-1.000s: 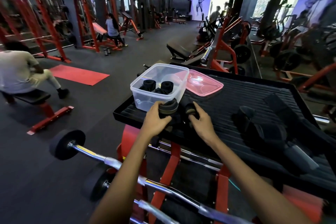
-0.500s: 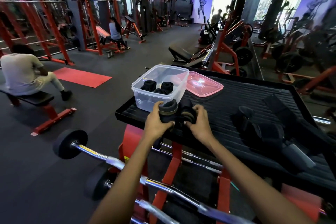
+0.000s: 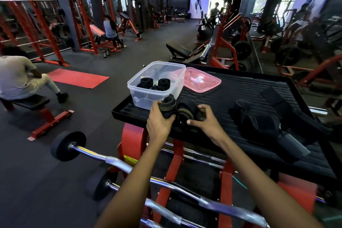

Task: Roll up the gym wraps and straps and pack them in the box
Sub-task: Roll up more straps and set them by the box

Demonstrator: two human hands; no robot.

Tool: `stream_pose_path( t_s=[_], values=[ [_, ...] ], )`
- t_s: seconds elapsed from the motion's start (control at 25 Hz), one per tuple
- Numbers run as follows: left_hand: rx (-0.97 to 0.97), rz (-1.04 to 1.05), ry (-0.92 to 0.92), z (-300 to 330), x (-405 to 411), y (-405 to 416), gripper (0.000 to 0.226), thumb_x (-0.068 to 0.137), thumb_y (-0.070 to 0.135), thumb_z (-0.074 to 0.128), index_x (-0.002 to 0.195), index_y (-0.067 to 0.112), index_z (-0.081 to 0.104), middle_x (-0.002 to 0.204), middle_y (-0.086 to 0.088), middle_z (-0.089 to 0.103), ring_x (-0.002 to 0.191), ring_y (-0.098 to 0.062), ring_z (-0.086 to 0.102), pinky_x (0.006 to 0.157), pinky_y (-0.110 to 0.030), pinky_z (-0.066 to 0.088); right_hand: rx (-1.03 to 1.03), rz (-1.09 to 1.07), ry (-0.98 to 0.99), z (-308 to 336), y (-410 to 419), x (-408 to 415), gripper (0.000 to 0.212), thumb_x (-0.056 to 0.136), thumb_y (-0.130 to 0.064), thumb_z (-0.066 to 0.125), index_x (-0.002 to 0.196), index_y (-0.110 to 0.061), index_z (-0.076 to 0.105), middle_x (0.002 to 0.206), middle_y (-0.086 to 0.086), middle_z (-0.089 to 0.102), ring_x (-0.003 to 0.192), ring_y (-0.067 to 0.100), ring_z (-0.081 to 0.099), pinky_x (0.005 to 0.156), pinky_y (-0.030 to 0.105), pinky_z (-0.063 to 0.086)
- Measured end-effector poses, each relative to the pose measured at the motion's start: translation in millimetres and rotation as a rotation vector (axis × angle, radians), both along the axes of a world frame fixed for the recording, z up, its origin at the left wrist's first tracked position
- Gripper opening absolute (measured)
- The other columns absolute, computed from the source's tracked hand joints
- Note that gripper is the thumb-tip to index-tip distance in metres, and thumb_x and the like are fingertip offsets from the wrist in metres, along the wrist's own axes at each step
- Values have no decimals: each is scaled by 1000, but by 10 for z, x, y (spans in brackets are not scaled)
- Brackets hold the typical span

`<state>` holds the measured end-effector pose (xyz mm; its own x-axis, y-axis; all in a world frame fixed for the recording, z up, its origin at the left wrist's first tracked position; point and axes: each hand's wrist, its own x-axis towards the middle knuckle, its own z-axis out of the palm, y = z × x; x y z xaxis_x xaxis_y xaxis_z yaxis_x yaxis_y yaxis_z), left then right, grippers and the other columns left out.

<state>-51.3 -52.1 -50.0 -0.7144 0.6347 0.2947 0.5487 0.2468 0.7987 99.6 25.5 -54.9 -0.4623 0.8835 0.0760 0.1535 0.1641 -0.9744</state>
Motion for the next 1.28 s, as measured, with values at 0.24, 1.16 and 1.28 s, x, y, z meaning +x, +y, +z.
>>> stream_pose_path(
  t_s=[0.24, 1.16, 1.28],
  values=[
    [-60, -12, 50, -23, -10, 6, 59, 73, 30, 73, 121, 18, 42, 125, -5, 56, 108, -34, 58, 84, -40, 45, 109, 90, -138, -128, -8, 44, 71, 57, -18, 82, 120, -23, 49, 125, 8, 55, 118, 22, 54, 104, 33, 42],
    [-99, -143, -32, -9, -398, -77, 45, 89, 36, 58, 128, 14, 48, 128, -13, 59, 120, -32, 52, 101, -38, 40, 421, 84, -287, 13, -285, -276, 79, 65, -12, 81, 134, -20, 43, 116, 6, 39, 109, 16, 46, 97, 17, 33],
    [-197, -115, 5, -4, -396, -72, 47, 90, 45, 52, 130, 21, 44, 133, -8, 56, 127, -32, 47, 112, -55, 23, 314, 124, -288, 83, -155, -175, 75, 71, -20, 80, 135, -20, 42, 118, 5, 41, 108, 7, 39, 89, 7, 25]
  ],
)
